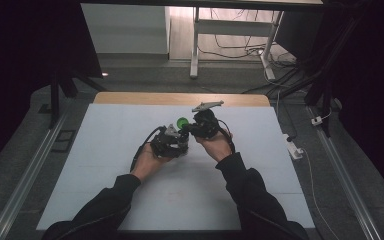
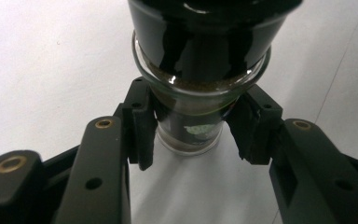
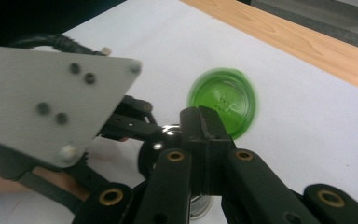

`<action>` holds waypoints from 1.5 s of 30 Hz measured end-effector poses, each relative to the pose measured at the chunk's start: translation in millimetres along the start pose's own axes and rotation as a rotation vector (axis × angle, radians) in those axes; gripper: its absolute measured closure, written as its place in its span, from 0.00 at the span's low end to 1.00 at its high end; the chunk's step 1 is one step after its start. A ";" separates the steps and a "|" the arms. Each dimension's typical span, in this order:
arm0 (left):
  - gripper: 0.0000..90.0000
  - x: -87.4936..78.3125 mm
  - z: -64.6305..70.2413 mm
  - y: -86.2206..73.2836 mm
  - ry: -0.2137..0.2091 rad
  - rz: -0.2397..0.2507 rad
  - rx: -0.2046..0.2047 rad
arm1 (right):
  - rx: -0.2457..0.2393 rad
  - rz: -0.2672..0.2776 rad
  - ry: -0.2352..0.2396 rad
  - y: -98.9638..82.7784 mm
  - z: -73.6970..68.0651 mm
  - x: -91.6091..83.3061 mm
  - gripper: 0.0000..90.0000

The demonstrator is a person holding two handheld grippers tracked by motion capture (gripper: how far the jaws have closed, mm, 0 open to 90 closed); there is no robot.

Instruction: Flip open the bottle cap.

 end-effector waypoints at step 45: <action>0.13 -67.0 7.5 -24.4 -0.132 -0.092 -0.132 | 0.036 -0.021 0.018 -22.4 -31.4 -41.0 0.29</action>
Point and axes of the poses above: each handheld gripper's, and its own axes: x roughly forward along the jaws, y roughly out of its top, z roughly to its right, the point moved 7 cm from there along x, roughly forward along the jaws, and after that the axes turned 15 degrees about -x, right-handed, at the moved point
